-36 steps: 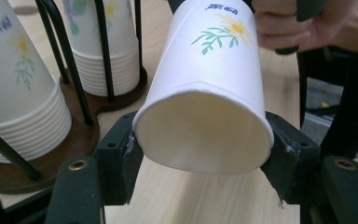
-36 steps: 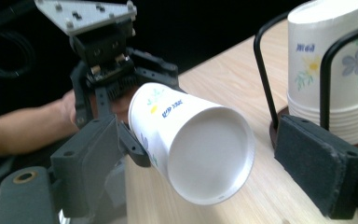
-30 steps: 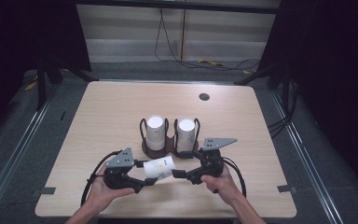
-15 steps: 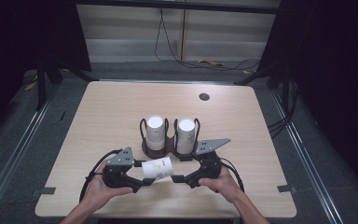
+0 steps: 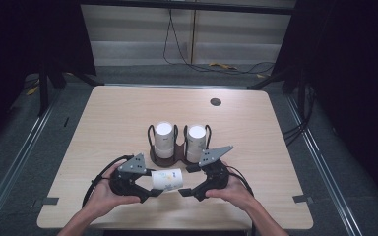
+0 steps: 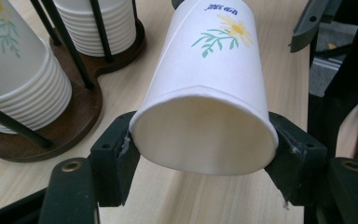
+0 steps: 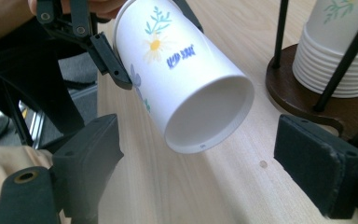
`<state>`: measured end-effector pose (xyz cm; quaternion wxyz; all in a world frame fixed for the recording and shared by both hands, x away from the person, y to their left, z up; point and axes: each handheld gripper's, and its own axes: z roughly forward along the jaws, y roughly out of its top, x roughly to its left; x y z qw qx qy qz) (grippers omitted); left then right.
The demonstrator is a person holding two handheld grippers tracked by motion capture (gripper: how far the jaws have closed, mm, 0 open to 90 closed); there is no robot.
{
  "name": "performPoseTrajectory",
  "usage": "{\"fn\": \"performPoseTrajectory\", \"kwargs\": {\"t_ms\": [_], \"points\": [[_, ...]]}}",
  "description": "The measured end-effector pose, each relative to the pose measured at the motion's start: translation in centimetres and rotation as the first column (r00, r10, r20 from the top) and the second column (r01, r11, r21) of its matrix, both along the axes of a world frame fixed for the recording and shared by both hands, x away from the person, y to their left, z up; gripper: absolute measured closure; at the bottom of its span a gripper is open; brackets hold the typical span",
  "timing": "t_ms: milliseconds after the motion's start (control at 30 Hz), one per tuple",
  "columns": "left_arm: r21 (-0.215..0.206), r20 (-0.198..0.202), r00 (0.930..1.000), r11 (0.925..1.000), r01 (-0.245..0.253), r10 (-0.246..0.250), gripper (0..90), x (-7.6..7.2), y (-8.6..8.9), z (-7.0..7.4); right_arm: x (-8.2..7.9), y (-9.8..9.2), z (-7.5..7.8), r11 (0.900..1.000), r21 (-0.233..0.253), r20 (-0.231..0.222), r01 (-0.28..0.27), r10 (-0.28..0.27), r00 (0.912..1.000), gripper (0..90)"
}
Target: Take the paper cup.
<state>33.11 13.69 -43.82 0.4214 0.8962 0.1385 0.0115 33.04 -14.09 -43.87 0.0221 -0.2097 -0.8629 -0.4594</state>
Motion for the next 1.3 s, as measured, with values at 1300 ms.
{"fn": "performPoseTrajectory", "kwargs": {"t_ms": [1300], "points": [[0.143, -0.009, 0.9945, 0.9841, 0.105, -0.104, 32.5, -0.7, -2.3, -0.8, 0.4, 4.4, -0.2, 0.93, -0.294, 0.026, -0.222, 0.24, 0.9705, 21.1]]}}
